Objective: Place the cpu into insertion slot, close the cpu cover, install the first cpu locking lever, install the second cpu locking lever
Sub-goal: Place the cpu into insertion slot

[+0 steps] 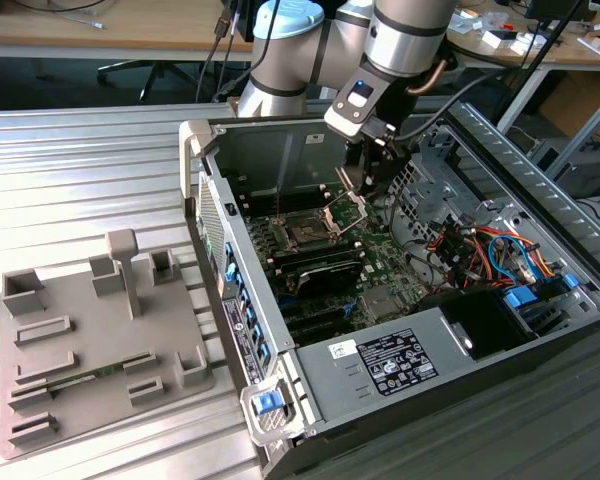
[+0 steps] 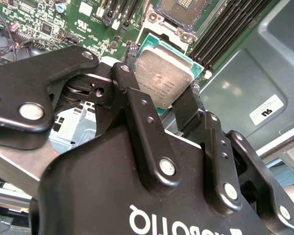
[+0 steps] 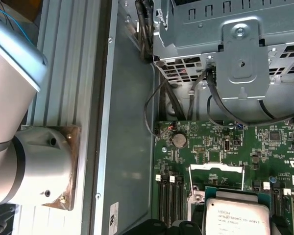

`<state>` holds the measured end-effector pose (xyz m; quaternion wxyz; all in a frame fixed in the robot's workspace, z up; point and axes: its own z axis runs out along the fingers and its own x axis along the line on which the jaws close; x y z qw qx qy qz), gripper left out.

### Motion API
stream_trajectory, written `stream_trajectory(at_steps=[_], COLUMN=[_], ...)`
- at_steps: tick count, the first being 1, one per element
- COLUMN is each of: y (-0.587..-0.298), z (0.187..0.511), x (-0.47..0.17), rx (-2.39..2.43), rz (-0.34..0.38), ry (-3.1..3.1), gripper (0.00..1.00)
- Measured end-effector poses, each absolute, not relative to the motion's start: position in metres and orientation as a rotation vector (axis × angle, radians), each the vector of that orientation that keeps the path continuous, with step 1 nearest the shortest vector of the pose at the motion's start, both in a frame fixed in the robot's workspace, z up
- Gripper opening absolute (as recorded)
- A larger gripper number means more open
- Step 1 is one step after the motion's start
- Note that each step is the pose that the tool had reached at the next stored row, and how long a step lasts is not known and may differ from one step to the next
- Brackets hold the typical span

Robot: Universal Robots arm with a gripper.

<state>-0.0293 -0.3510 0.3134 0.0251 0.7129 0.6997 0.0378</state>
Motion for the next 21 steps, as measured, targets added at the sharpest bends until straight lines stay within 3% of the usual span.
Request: stream_trajectory(at_steps=[21], y=[-0.351], z=[0.3091], x=[-0.0292], rx=[2.205], rz=[0.117], ry=[2.164], gripper=[0.55])
